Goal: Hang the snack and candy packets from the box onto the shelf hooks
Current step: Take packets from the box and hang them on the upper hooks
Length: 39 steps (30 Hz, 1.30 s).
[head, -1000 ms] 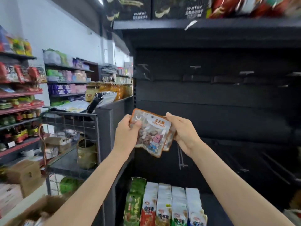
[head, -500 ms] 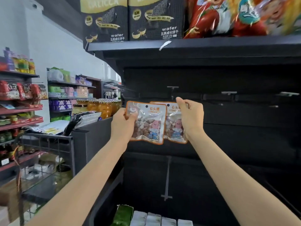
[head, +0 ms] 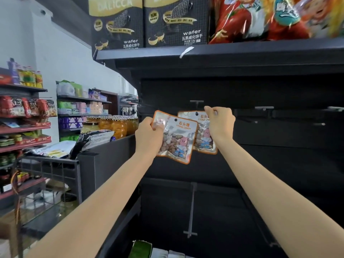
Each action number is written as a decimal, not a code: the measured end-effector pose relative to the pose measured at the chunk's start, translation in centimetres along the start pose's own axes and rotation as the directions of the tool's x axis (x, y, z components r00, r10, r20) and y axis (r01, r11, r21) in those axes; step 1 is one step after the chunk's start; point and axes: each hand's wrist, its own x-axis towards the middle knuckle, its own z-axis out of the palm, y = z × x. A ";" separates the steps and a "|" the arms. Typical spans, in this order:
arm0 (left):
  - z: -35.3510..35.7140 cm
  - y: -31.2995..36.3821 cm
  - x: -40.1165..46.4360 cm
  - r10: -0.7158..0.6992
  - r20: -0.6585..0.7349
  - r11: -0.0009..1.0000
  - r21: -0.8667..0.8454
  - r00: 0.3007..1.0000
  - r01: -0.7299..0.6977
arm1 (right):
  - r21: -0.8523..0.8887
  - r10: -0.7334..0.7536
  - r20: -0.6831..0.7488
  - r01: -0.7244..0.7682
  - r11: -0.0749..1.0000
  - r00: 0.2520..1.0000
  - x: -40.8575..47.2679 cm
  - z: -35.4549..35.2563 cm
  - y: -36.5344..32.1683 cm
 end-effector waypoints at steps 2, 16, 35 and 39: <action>0.3 -0.1 0.1 -0.001 0.000 1.000 -0.011 1.000 0.001 | -0.023 -0.040 0.034 0.041 0.999 0.999 0.2 -0.1 0.3; 2.4 -1.1 1.3 0.066 0.019 0.998 0.015 0.998 -0.066 | -0.060 -0.235 0.130 0.244 0.968 0.963 -0.7 1.3 5.1; 4.9 -2.1 2.0 0.022 0.075 1.000 -0.005 0.997 -0.021 | -0.370 0.224 0.351 -0.085 0.925 0.909 7.5 6.0 9.7; 4.4 -1.9 0.5 0.058 0.081 0.991 -0.123 0.995 -0.048 | 0.175 0.165 0.161 -0.193 0.965 0.973 2.4 2.2 6.0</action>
